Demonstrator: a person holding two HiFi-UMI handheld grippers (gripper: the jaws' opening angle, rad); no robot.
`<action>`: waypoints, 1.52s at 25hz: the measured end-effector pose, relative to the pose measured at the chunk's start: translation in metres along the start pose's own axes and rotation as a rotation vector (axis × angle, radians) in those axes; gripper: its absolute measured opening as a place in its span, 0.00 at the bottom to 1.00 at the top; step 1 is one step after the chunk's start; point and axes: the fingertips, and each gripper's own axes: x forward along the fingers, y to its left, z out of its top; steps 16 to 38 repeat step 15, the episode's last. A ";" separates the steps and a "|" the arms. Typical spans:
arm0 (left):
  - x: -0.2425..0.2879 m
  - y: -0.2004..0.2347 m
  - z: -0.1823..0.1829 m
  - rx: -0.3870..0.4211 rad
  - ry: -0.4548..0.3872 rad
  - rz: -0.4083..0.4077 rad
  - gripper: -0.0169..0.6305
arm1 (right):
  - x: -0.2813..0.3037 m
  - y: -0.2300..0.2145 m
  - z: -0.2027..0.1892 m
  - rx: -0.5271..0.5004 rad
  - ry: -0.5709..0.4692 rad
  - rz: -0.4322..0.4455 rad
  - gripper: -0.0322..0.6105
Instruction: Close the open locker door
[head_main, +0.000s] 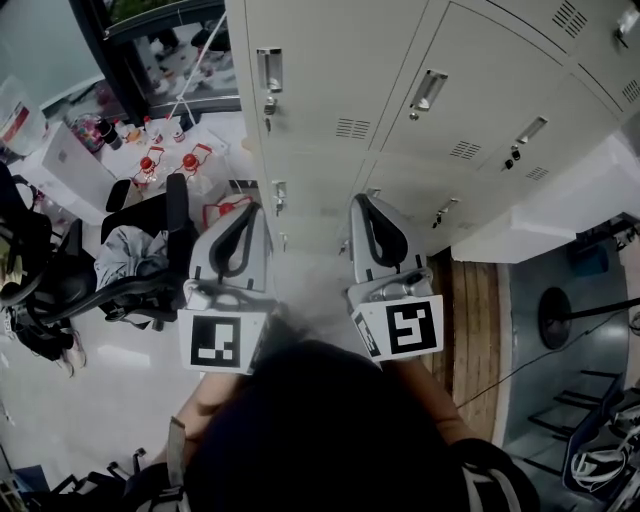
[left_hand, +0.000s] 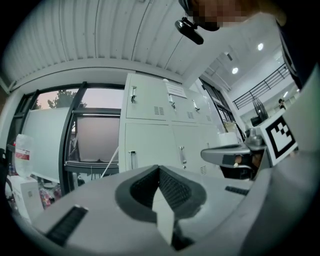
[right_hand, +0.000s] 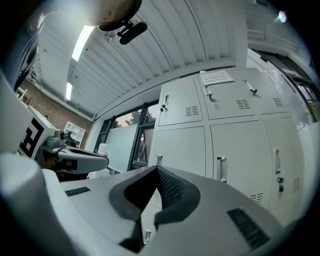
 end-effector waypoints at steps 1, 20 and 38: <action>-0.001 -0.003 0.001 0.008 -0.001 -0.004 0.03 | -0.003 -0.001 0.000 0.006 -0.003 -0.003 0.07; -0.006 -0.010 -0.007 0.006 0.011 0.007 0.03 | -0.013 -0.001 -0.010 0.047 -0.005 0.003 0.07; -0.006 -0.010 -0.007 0.006 0.011 0.007 0.03 | -0.013 -0.001 -0.010 0.047 -0.005 0.003 0.07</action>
